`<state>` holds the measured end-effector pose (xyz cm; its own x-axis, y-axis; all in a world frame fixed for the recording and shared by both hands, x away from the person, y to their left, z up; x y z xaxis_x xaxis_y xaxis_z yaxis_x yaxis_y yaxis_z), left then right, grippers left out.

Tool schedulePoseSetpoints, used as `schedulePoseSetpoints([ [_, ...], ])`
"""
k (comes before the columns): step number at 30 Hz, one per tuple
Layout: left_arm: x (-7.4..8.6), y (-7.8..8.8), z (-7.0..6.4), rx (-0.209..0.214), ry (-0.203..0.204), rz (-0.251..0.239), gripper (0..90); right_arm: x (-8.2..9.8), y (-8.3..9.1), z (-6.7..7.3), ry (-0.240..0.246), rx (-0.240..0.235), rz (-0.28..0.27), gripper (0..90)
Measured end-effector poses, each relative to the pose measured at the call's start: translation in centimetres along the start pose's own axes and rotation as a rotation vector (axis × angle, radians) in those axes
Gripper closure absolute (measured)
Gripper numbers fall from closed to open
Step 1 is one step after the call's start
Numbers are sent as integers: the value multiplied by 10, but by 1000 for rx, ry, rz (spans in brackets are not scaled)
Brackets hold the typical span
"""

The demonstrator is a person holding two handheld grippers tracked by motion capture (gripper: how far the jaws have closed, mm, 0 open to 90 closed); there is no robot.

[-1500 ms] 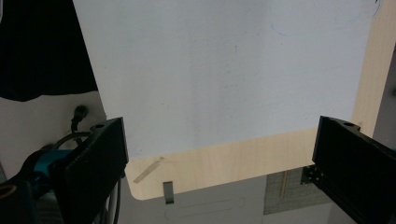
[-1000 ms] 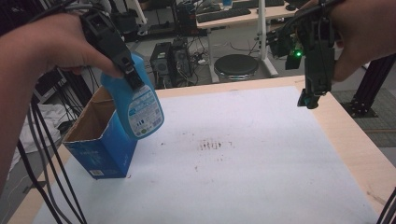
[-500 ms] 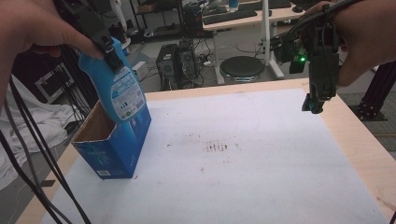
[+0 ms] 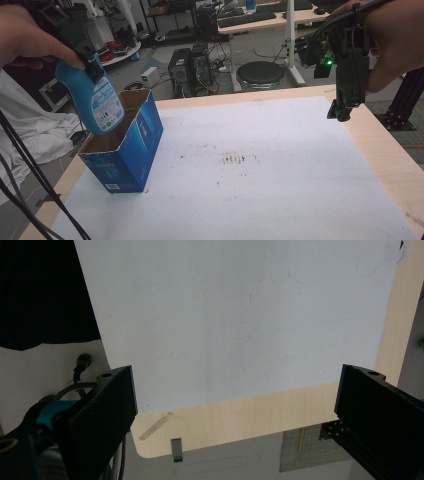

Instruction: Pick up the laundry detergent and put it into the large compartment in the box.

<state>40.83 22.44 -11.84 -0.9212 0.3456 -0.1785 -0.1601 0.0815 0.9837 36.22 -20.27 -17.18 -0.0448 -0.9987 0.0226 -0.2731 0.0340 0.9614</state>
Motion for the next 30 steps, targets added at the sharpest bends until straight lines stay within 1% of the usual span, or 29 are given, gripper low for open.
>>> schedulePoseSetpoints([
  [1,1,-7,7,16,31,1,391,0,0,1,0,-2,3,24],
  [2,3,-13,12,31,52,1,391,0,0,1,0,-2,4,24],
  [4,3,-18,15,39,67,2,391,0,1,1,-4,0,4,24],
  [5,4,-20,17,40,70,3,391,1,1,-1,14,0,5,24],
  [6,4,-22,18,40,70,3,391,1,1,1,-4,-2,4,24],
  [9,4,-26,19,33,50,11,391,3,1,0,-7,2,2,24],
  [11,4,-28,19,33,47,14,391,3,1,0,-12,2,4,24],
  [16,4,-38,22,52,67,19,392,4,1,-1,-15,0,6,24],
  [18,4,-40,23,54,68,22,391,4,1,-1,-16,0,5,24],
  [20,5,-50,26,57,74,29,391,4,1,-1,-17,1,6,24],
  [24,7,-65,30,68,62,41,391,4,1,-1,-15,0,6,24],
  [25,7,-65,30,68,62,41,391,4,1,-1,-15,0,6,24],
  [26,7,-73,31,79,56,48,391,4,1,-1,-16,0,5,24],
  [27,8,-77,32,80,41,53,391,4,1,-1,-19,1,6,24],
  [28,8,-80,31,83,36,55,391,4,1,-1,-18,1,7,24],
  [29,8,-84,31,82,21,58,391,4,1,-2,-11,0,8,24],
  [30,8,-87,31,81,5,61,391,4,1,-1,-16,0,7,24],
])
Point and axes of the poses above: each handheld gripper's, and its own axes: y roughly backward along the jaws, x roughly out of its underside, z roughly to its left, the point moved 1 cm from there along -y, roughly forward along the jaws, and after that the axes turned 5 degrees about x, right-handed, at the moved point
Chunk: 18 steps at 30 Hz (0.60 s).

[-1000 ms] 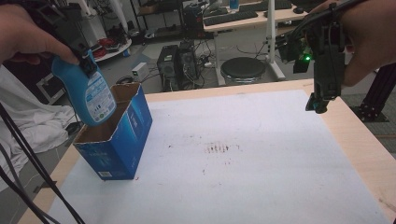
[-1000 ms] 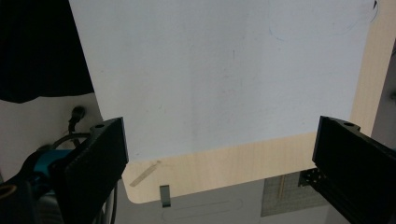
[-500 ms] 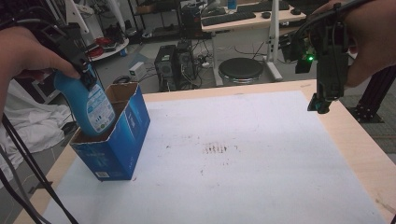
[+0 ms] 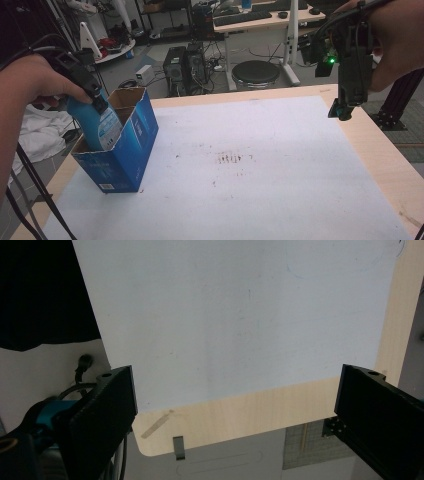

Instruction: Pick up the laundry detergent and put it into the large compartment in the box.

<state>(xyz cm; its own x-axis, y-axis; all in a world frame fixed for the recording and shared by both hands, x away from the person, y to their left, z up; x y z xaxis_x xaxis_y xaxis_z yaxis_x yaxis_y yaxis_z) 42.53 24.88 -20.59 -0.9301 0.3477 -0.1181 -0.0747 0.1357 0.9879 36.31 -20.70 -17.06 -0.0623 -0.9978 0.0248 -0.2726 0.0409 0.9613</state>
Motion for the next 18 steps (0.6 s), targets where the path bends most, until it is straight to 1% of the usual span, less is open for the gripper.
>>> schedulePoseSetpoints([
  [1,0,-3,0,-2,-10,4,391,0,0,0,-1,0,1,24],
  [4,0,-11,0,-9,-63,18,391,0,0,0,-4,0,2,24],
  [5,0,-13,0,-7,-72,21,391,0,0,0,-5,0,3,24],
  [6,0,-15,1,-8,-93,27,391,0,0,1,-15,0,9,24],
  [7,0,-18,1,-6,-110,33,391,-1,-1,0,-6,-2,3,24],
  [10,-1,-25,2,2,-162,57,391,0,-2,0,-6,-5,5,24],
  [11,-1,-27,3,2,-191,64,392,0,-2,0,-10,-6,6,24],
  [14,-1,-35,2,7,-246,84,391,-1,-3,0,-8,-9,7,24],
  [18,0,-45,3,22,-297,103,391,-3,-5,-1,-11,-8,12,24],
])
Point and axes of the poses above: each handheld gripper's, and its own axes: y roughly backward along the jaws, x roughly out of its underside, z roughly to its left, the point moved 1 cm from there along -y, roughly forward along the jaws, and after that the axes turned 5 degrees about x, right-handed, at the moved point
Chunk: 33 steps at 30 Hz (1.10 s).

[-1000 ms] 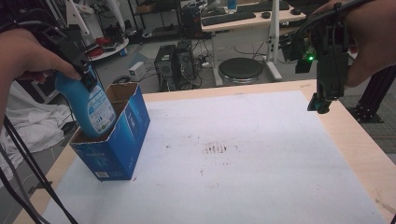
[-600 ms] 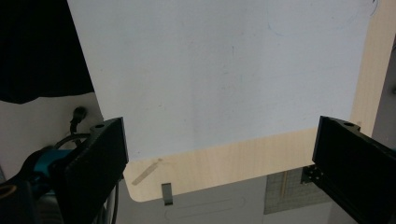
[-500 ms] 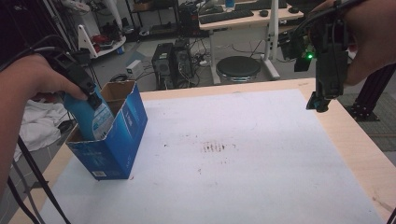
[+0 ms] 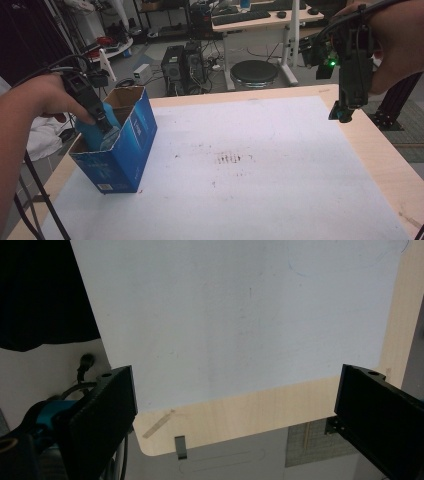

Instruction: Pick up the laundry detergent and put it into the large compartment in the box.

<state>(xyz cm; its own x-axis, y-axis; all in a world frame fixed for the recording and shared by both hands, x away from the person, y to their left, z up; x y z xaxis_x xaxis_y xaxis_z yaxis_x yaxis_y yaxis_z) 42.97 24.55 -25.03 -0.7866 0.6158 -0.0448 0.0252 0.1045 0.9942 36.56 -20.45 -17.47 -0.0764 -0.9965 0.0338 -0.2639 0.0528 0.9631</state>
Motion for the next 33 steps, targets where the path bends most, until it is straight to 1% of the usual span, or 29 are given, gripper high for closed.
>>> schedulePoseSetpoints([
  [1,0,-2,1,1,-30,14,391,-1,0,0,-2,1,2,24],
  [2,0,-4,0,1,-52,21,391,-2,0,0,1,0,1,24],
  [3,0,-6,-1,2,-62,16,391,-2,0,0,10,0,4,24],
  [4,0,-7,0,1,-87,30,391,-3,1,1,2,-1,3,24],
  [5,0,-10,0,5,-83,25,391,-3,0,1,8,-3,1,24],
  [8,0,-14,1,1,-114,52,390,-4,1,1,3,-4,-4,24],
  [11,-1,-19,2,-8,-119,54,390,-3,2,0,-2,-4,-5,24],
  [12,-2,-20,2,-9,-142,58,390,-2,2,0,-1,-5,-7,24],
  [13,-2,-22,1,-8,-151,50,390,-2,2,0,-1,-4,-8,24],
  [17,-4,-26,1,-12,-177,54,390,-2,1,0,-6,-3,-1,24],
  [19,-5,-28,2,-17,-189,60,390,-2,1,0,-4,-3,0,24],
  [20,-5,-29,2,-21,-200,63,389,-2,1,-1,5,-2,1,24],
  [21,-5,-29,2,-21,-200,63,390,-2,1,-1,5,-2,1,24],
  [22,-6,-31,2,-23,-214,63,390,-2,1,-1,8,-3,0,24],
  [23,-6,-32,2,-24,-219,63,389,-2,0,-1,8,-3,-2,24],
  [27,-6,-37,5,-21,-214,57,388,-2,-1,0,-8,-5,1,24],
  [30,-5,-40,6,-18,-213,57,388,-2,-2,0,-5,-6,-5,24],
  [33,-4,-45,6,-15,-220,71,387,-2,-3,1,-8,-7,-5,24],
])
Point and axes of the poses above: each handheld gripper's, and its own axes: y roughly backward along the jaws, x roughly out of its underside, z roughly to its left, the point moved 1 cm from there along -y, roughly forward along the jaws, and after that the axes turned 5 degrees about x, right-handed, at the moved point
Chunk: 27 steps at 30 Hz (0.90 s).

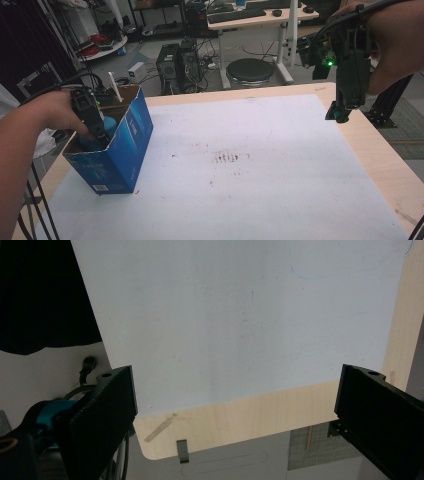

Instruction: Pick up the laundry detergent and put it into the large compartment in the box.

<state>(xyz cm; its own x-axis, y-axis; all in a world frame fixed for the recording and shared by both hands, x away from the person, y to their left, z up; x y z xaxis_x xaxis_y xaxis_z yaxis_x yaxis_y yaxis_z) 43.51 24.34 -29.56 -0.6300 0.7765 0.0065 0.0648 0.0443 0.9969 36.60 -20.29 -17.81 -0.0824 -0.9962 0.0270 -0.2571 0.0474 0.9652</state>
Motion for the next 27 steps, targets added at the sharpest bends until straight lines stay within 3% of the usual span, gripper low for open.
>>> schedulePoseSetpoints([
  [14,2,-4,1,3,10,13,383,2,1,2,-1,2,-4,24],
  [20,3,-4,3,4,55,16,370,3,1,2,-6,6,-1,24],
  [27,2,-3,1,-7,42,13,340,1,1,2,8,13,-2,24],
])
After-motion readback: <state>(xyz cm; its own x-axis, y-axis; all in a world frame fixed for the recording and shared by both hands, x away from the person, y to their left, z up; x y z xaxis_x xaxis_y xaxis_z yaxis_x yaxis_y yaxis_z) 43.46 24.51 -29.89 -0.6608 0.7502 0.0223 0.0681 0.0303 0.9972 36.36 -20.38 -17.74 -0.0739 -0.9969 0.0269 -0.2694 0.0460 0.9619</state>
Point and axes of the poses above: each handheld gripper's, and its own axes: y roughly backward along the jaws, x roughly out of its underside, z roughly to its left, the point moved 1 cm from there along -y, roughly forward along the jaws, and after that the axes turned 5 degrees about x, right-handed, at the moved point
